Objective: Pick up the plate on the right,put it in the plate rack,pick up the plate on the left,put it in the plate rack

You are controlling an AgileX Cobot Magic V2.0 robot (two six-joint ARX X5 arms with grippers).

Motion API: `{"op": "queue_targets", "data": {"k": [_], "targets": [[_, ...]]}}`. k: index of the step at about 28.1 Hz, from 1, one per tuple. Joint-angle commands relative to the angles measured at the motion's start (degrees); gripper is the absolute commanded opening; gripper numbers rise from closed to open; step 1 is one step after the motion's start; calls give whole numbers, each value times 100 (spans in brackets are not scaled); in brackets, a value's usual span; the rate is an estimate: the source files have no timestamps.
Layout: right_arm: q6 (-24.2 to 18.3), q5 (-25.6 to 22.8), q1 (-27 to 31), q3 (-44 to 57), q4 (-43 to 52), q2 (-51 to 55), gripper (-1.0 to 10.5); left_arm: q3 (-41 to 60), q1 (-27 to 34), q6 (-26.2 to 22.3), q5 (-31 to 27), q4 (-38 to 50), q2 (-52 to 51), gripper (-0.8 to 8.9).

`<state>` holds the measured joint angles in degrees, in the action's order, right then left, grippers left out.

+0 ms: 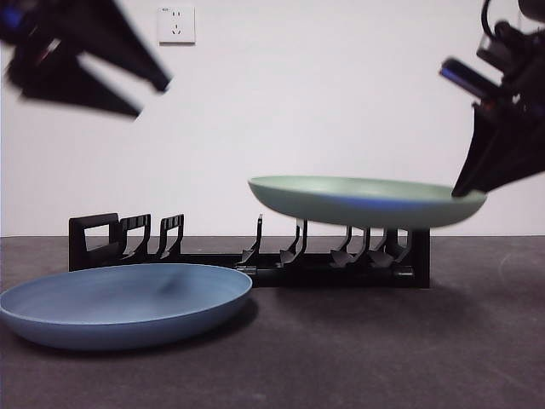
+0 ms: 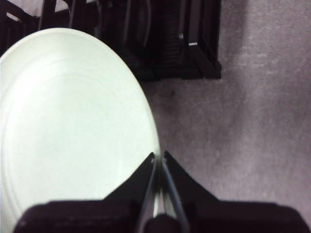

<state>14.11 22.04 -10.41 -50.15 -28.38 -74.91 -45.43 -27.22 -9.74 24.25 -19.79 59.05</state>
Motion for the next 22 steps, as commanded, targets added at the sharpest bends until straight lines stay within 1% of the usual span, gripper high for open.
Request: {"op": "queue_targets", "data": {"k": [1, 4, 7, 10, 13, 15, 17, 19, 21, 22], "targets": [[-157, 13, -81, -236, -243, -17, -13, -295, -881, -1392, -721, -249, 9, 350], [-225, 15, -136, -426, -446, -17, -12, -457, -1788, -1987, -1497, -313, 9, 350], [-234, 20, -221, -487, -511, -17, -12, -468, -2566, -2450, -2138, -304, 101, 342], [-249, 28, -293, -487, -516, -17, -12, -468, -3088, -2638, -2645, -304, 409, 342], [-262, 44, -356, -487, -518, -17, -12, -468, -3331, -2815, -2800, -214, 822, 342], [-262, 57, -380, -487, -518, -17, -12, -468, -3401, -2828, -2905, -116, 1086, 341], [-262, 59, -398, -490, -522, -17, -12, -496, -3421, -2846, -3088, -72, 1384, 341], [-264, 59, -398, -490, -577, -17, -12, -564, -3418, -2957, -3449, -26, 1762, 341], [-304, 57, -398, -490, -638, -17, -12, -564, -3399, -3045, -3480, 173, 1976, 339], [-330, 57, -398, -490, -654, -17, -12, -564, -3399, -3049, -3477, 256, 2031, 297]]}}
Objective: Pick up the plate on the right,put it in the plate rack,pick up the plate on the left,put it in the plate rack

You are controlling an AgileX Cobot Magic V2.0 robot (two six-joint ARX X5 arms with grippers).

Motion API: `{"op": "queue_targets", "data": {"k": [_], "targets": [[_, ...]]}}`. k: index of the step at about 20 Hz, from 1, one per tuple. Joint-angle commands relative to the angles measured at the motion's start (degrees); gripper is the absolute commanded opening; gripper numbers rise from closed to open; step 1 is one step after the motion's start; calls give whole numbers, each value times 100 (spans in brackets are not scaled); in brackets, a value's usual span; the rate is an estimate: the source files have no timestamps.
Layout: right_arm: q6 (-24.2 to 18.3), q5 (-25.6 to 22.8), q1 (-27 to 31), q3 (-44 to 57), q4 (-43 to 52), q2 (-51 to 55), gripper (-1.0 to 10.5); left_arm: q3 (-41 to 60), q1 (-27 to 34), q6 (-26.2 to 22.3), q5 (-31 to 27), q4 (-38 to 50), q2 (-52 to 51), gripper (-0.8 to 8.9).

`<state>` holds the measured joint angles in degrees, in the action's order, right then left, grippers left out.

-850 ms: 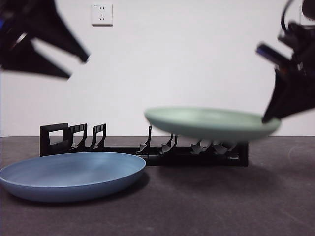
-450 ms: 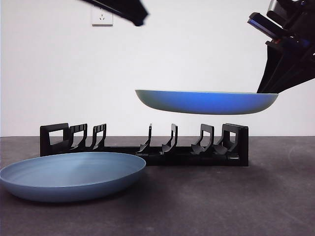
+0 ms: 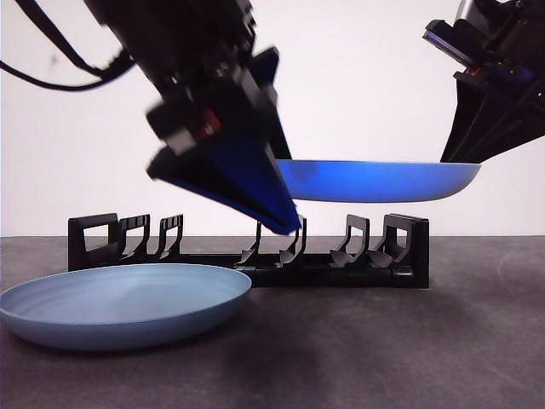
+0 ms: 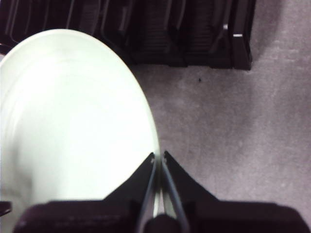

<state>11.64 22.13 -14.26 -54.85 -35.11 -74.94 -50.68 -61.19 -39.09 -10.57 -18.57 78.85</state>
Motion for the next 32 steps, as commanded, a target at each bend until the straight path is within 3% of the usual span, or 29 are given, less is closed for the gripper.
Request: {"op": "queue_targets", "data": {"k": [1, 3, 4, 10, 13, 14, 17, 22, 25, 32], "targets": [[-83, 48, -13, -20, 17, -15, -12, -39, -2, -125, 4, 166, 52, 216], [-85, 46, -13, -20, 17, -15, -12, -39, -2, -127, 13, 264, 52, 12], [-85, 46, -13, -20, 17, -15, -12, -39, -2, -129, 13, 289, 52, -9], [-125, 22, -7, -39, 81, 22, 9, -39, 7, -149, 190, 315, 52, -9], [-122, -2, 2, -85, 337, 142, 215, -39, -24, -140, 291, 369, 52, -9], [-120, -15, 7, -85, 466, 214, 222, -39, -37, -83, 393, 452, 52, -9], [-4, -251, 37, -85, 999, 516, 222, -63, -15, 824, 654, 789, 31, -9], [179, -1333, 37, -85, 1705, 1165, 218, -407, 756, 2413, 758, 984, -358, -9], [177, -1657, 37, -85, 1797, 1403, 218, -490, 1687, 3171, 1541, 1248, -761, -9], [177, -1646, 37, -85, 1784, 1421, 218, -490, 3950, 4575, 3958, 2048, -909, -9]]}}
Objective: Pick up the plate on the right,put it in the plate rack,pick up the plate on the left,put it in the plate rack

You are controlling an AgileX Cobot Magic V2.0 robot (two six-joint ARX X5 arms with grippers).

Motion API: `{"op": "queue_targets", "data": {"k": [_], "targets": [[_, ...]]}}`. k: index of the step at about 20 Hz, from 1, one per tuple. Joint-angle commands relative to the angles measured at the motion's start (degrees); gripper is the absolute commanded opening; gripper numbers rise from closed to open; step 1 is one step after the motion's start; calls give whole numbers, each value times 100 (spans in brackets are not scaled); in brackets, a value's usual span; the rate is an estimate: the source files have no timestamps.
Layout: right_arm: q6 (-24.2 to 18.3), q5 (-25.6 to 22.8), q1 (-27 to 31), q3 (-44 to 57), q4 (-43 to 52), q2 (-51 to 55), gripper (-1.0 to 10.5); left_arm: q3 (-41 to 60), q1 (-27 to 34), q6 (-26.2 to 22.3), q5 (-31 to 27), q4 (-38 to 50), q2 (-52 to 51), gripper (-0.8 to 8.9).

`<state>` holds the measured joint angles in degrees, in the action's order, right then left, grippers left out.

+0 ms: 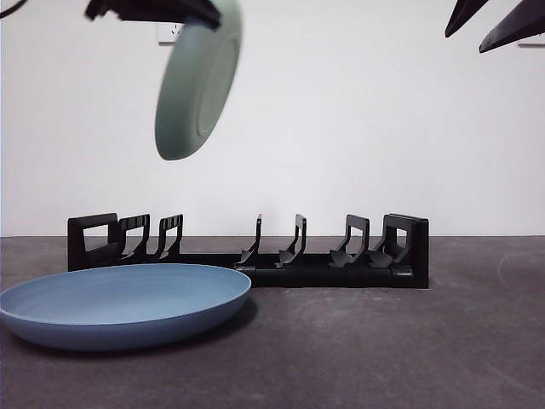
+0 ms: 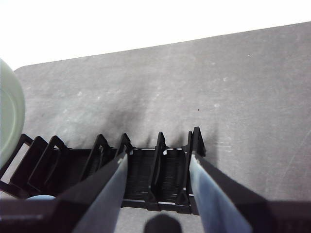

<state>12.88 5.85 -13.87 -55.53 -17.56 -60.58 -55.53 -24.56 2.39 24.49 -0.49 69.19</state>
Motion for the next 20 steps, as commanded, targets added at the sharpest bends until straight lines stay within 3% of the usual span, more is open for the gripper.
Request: {"op": "queue_targets", "data": {"k": [1, 5, 11, 17, 20], "targets": [[52, -17, -2, -17, 26, -15, 218, -4, 483, 553, 660, 385, 122, -9], [52, -17, -2, -17, -83, -15, 217, -4, 1163, 1064, 1338, 905, 468, -9], [52, -22, -2, -17, -133, -17, 217, -4, 1576, 1097, 1495, 962, 968, -10], [52, -22, -2, -17, -140, -17, 217, -4, 1609, 1016, 1443, 960, 1528, -9], [52, -22, -2, -17, -140, -17, 217, -4, 1606, 955, 1093, 868, 1714, -9]]}}
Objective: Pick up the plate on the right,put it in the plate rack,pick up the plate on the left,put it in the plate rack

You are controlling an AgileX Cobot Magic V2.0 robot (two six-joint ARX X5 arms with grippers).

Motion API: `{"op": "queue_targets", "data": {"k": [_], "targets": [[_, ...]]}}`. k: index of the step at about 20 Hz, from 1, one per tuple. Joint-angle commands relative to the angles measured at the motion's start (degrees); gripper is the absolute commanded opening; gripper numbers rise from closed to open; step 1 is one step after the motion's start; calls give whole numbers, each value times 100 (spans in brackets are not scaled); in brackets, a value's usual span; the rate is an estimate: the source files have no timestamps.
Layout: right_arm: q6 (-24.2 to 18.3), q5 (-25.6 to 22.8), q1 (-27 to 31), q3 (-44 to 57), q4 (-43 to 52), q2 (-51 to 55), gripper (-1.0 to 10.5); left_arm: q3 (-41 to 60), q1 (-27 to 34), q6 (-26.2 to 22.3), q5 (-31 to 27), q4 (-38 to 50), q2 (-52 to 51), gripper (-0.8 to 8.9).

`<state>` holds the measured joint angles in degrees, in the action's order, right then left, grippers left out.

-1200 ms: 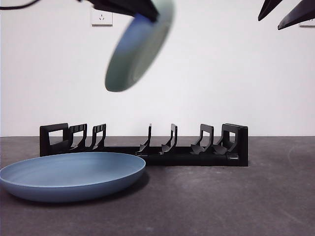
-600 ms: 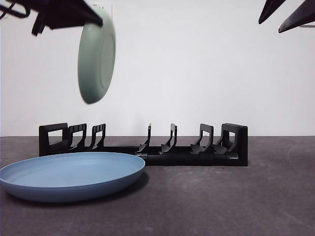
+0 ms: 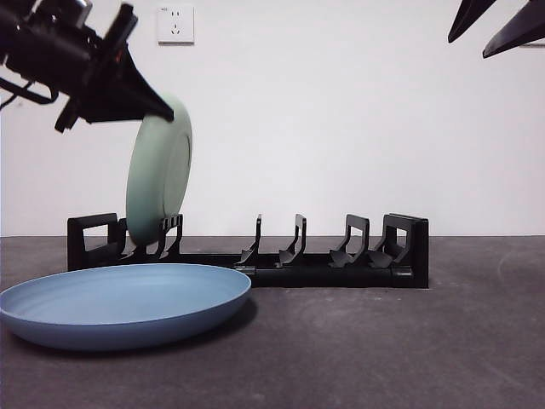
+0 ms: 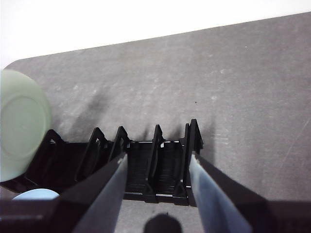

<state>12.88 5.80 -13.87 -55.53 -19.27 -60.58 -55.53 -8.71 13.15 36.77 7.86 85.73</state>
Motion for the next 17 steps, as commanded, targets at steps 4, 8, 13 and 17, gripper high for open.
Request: {"op": "queue_targets", "data": {"k": [4, 8, 13, 17], "targets": [[52, -15, -2, -17, 28, -17, 217, -4, 22, -120, -236, -129, 151, -9], [52, 24, -7, -17, 26, -17, 217, -4, -17, -149, -634, -472, 151, -3], [55, 31, -9, -17, -153, -17, 217, -4, -81, -286, -822, -905, 151, 1], [55, 627, -13, -17, -286, -31, 217, -4, -181, -282, -754, -1067, 151, 21]]}}
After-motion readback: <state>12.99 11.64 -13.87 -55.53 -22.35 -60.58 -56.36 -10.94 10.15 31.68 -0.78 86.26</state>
